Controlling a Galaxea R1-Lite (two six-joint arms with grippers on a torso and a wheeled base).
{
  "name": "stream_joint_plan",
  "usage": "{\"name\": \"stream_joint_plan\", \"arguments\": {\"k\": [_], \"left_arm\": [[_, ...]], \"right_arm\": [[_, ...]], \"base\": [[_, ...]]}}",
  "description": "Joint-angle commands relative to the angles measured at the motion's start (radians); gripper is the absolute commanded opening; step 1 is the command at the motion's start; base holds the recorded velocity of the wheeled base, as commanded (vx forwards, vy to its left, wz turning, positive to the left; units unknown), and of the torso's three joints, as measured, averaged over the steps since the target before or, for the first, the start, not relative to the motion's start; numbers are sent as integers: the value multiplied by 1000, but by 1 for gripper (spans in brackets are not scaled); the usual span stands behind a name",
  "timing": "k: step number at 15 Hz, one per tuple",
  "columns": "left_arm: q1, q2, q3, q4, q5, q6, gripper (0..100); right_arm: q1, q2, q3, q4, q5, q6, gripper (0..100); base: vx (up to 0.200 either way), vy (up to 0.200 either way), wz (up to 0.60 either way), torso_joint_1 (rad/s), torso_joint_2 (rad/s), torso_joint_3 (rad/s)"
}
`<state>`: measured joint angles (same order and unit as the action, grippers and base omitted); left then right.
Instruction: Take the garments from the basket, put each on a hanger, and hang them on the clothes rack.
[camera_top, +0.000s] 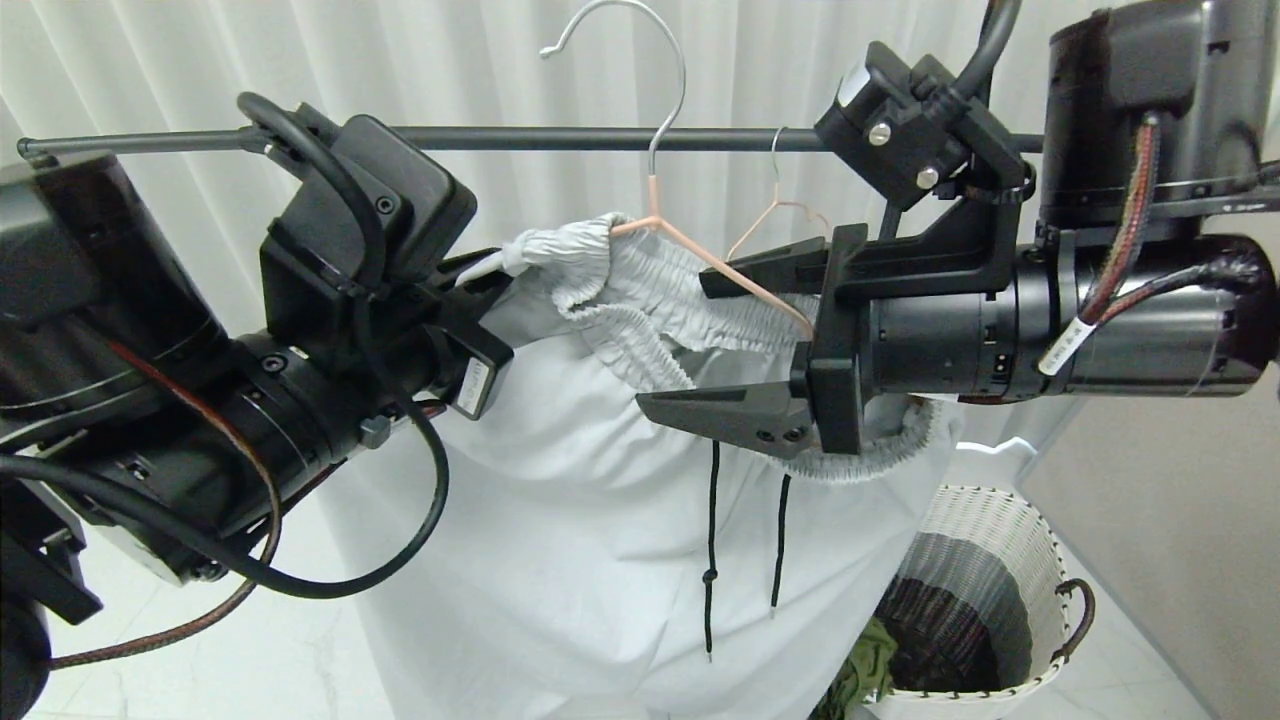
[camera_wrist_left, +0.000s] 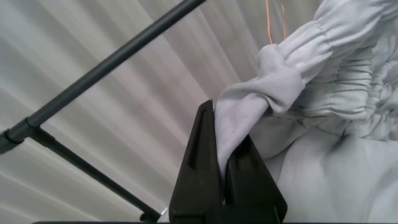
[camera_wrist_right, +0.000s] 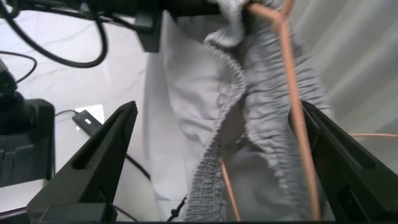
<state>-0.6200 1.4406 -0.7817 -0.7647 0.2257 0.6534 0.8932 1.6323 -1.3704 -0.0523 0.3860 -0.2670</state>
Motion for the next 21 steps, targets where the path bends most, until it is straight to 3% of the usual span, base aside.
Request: {"name": "stream_joint_plan", "arguments": {"k": [1, 6, 14, 20, 21], "left_arm": [[-3, 30, -1, -15, 1, 12, 0], [-26, 29, -1, -18, 1, 14, 0], [-35, 23, -1, -18, 1, 14, 0], [-50, 23, -1, -18, 0, 14, 0], [-53, 24, -1, -18, 0, 14, 0]], "right_arm": [[3, 14, -1, 11, 1, 22, 100], [-13, 24, -6, 17, -12, 130, 100], [-30, 30, -6, 17, -44, 130, 100], [-28, 24, -32, 88, -59, 123, 100], [-28, 24, -32, 88, -58, 123, 0]], "base": [[0, 0, 0, 0, 0, 0], [0, 0, 0, 0, 0, 0], [0, 0, 0, 0, 0, 0], [0, 0, 0, 0, 0, 0], [0, 0, 0, 0, 0, 0]]}}
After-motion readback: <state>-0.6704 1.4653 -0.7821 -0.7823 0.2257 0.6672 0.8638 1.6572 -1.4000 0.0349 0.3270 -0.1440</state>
